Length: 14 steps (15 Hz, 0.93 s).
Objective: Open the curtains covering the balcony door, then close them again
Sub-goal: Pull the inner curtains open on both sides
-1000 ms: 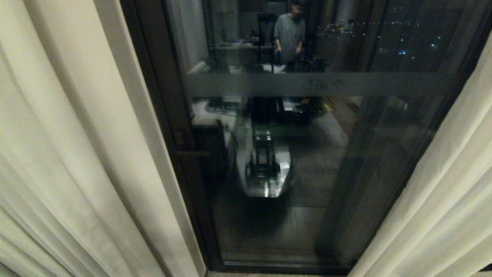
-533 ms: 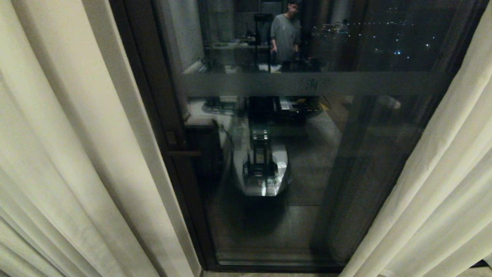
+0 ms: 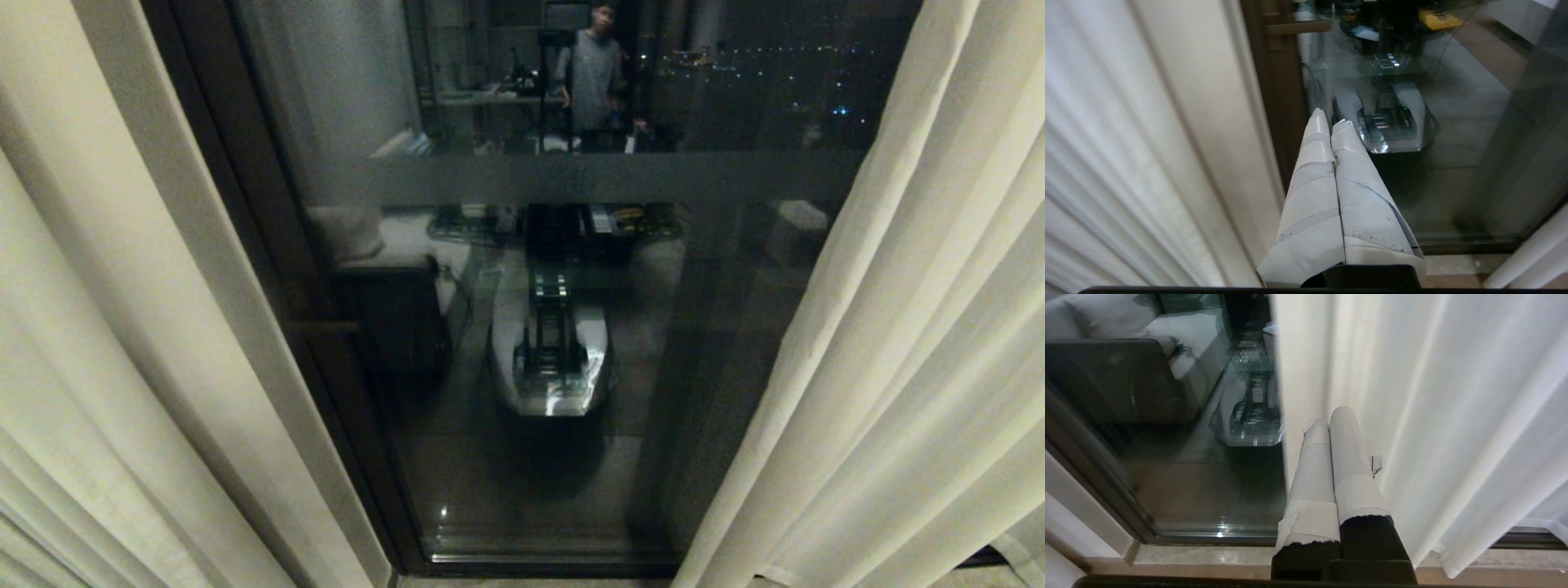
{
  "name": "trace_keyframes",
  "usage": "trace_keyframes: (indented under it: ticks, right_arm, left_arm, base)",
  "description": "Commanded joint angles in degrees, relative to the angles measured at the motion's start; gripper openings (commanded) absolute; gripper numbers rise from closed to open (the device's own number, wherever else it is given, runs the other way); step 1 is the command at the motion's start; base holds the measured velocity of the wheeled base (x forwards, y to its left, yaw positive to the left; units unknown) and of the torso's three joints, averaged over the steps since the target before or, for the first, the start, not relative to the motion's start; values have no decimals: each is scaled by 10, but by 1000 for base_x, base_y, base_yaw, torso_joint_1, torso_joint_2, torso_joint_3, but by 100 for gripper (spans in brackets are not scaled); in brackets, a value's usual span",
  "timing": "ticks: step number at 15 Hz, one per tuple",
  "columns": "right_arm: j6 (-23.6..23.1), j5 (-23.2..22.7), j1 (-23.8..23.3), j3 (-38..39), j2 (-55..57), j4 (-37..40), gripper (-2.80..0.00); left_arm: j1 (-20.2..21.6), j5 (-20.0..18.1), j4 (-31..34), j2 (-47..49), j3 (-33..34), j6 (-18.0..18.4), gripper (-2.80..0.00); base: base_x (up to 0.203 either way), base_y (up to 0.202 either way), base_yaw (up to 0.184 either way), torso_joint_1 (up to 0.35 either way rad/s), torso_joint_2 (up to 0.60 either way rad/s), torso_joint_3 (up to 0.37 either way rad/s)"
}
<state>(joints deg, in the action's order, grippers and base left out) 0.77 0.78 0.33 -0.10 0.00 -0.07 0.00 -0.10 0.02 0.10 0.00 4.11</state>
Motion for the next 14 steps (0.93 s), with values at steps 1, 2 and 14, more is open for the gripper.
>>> trace_keyframes:
  ticks: [1,2,14]
  right_arm:
    - [0,0,0,0,1,0,-280]
    - [0,0,0,0,0,0,-280]
    - [0,0,0,0,1,0,-280]
  left_arm:
    - [0,-1,0,-1,0,-1,-280]
    - [0,-1,0,-1,0,-1,-280]
    - [0,-2,0,-1,0,0,-280]
  base:
    - [0,-189,1,2,2,-2]
    - [0,-192,0,2,2,3]
    - [0,-191,2,2,2,4]
